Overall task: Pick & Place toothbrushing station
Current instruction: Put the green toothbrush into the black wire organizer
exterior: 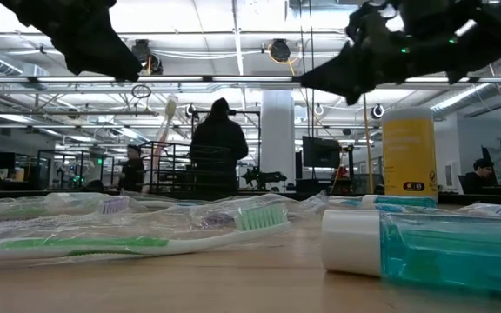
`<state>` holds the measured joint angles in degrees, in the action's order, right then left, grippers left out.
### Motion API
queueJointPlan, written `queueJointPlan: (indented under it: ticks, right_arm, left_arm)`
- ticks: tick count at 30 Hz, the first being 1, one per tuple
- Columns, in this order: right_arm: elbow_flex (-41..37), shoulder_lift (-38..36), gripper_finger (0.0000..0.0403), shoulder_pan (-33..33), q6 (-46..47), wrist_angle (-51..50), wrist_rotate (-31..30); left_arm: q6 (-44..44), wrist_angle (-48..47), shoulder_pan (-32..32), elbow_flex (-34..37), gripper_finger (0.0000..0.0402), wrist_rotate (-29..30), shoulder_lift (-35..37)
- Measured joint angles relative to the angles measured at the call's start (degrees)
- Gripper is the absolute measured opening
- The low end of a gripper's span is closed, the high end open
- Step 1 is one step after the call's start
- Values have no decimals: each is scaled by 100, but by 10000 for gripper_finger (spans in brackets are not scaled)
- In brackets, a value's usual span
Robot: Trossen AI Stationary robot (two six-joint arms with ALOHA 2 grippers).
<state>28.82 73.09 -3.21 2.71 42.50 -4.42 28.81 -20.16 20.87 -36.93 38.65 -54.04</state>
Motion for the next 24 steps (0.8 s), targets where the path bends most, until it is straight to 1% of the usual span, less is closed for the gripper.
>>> queueJointPlan:
  ticks: [3,5,9,12,16,20,24]
  right_arm:
    - [252,473,74,-1,-176,-31,3]
    - [350,725,96,-3,-189,-28,4]
    - [387,1087,136,-12,-191,-31,2]
    - [387,1217,156,-54,-191,2,1]
    - [387,1247,169,-122,-191,54,1]
    - [389,1247,171,-166,-191,235,3]
    - [389,1245,171,-202,-191,485,3]
  left_arm:
    - [148,-100,83,0,166,-89,0]
    - [350,-218,146,0,166,-256,0]
    - [888,-596,324,0,166,-622,0]
    - [1315,-904,489,0,166,-784,-69]
    - [1972,-1154,721,0,166,-823,-465]
    - [2407,-1152,954,0,166,-869,-1104]
    - [2986,-1144,1055,0,166,-896,-1747]
